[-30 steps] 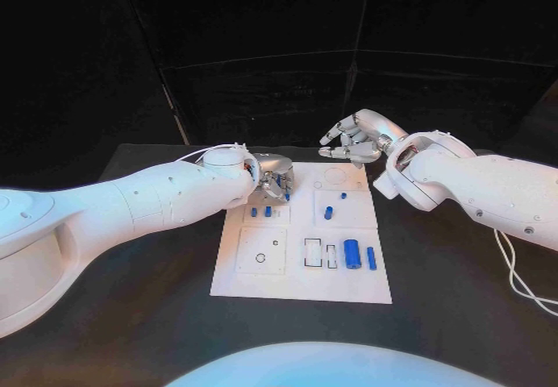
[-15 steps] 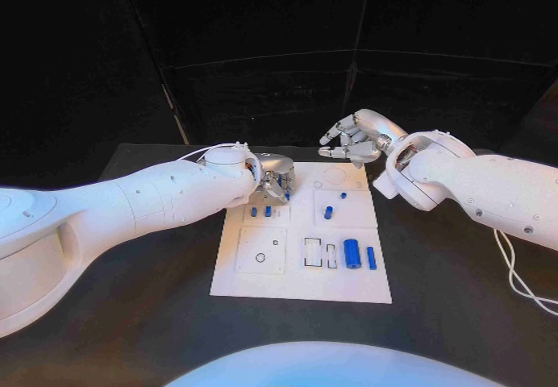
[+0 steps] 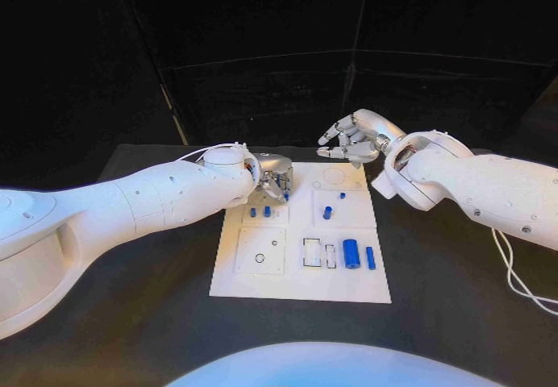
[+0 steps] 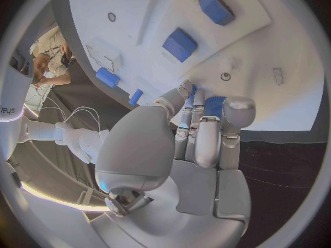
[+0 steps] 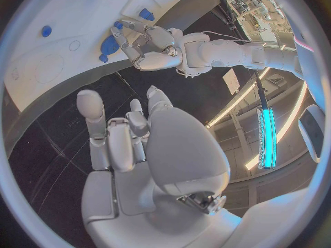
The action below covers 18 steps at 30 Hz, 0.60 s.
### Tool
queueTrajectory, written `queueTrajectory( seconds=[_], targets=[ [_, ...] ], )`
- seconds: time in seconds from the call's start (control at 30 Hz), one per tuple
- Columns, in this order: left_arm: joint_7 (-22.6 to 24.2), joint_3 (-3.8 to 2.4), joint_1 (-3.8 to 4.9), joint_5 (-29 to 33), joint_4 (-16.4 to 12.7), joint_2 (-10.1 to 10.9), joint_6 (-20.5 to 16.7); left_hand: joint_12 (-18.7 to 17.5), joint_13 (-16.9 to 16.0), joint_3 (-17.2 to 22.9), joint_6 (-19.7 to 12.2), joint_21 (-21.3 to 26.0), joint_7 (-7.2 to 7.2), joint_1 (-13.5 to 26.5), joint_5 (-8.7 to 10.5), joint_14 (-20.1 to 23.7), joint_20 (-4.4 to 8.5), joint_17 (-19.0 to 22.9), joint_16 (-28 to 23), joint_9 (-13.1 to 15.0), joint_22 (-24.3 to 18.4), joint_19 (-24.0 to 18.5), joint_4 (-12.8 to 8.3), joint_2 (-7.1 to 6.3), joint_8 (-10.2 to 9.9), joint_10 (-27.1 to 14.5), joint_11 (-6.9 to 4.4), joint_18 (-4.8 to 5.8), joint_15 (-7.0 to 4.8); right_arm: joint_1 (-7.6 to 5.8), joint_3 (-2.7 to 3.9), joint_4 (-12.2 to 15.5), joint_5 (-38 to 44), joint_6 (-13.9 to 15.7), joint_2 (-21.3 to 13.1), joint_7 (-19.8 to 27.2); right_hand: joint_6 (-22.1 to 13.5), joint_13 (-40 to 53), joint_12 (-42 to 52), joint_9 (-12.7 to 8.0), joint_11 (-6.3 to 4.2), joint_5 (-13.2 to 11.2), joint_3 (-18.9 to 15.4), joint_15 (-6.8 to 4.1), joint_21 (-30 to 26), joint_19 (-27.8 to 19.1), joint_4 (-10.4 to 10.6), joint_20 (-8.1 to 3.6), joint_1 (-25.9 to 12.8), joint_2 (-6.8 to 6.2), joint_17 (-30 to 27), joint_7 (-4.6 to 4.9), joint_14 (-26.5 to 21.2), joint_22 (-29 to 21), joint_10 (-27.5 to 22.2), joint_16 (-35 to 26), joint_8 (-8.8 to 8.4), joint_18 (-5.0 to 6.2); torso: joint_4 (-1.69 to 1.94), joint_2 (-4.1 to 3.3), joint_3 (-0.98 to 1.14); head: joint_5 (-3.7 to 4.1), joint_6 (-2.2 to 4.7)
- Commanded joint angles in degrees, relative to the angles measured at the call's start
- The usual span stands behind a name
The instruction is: Assemble the parts on the task board
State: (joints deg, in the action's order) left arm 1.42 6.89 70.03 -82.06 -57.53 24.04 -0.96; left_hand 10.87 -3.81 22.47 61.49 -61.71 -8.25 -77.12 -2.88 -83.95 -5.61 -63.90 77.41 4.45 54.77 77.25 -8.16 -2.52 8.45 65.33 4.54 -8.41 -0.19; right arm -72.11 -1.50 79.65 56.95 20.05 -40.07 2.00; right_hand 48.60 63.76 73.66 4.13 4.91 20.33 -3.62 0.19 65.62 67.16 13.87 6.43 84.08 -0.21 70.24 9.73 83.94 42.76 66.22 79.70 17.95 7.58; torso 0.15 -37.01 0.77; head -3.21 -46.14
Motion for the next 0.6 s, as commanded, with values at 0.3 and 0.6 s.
queueTrajectory(
  seconds=[0.3, 0.6],
  targets=[
    [1.68, 0.12, -0.28, -0.38, -0.34, 0.52, -4.46, -0.92, -0.2, 2.78, 1.94, -0.76, 0.21, -0.24, 0.03, -1.22, 0.35, 0.21, 0.44, 0.06, 0.95, 0.61, -0.9, 0.77, 0.02, 2.23, -0.4, 1.2, -0.45, -0.1, 0.04, 0.02, 0.13, 0.22, 0.05, 0.52, -0.38, 0.05, 0.05, -0.1, -0.04, 0.39, 0.04, 0.25, -0.17, 0.16, 0.14, 0.05, 0.34, 0.02, 0.05, -0.02, 0.26, 0.08, -0.23, -0.15, 0.3, 0.97, 0.06, 0.06, -0.03, 0.05, 0.13],
    [2.62, -0.84, -0.28, 2.76, -4.19, 3.96, -7.0, -1.4, -0.15, 3.24, 2.01, -1.01, 0.05, 0.27, 0.0, -1.23, 0.39, 0.36, 0.45, -0.01, 1.31, 0.73, -0.88, 0.51, -0.2, 2.43, -0.31, 1.26, -0.43, -0.1, 0.04, -0.03, 0.13, 0.2, -0.11, 0.49, -0.38, 0.05, 0.05, -0.1, -0.04, 0.39, 0.04, 0.25, -0.17, 0.16, 0.14, 0.05, 0.34, 0.02, 0.05, -0.02, 0.26, 0.08, -0.23, -0.15, 0.3, 0.97, 0.17, 0.06, 0.06, 0.29, 0.3]
  ],
)
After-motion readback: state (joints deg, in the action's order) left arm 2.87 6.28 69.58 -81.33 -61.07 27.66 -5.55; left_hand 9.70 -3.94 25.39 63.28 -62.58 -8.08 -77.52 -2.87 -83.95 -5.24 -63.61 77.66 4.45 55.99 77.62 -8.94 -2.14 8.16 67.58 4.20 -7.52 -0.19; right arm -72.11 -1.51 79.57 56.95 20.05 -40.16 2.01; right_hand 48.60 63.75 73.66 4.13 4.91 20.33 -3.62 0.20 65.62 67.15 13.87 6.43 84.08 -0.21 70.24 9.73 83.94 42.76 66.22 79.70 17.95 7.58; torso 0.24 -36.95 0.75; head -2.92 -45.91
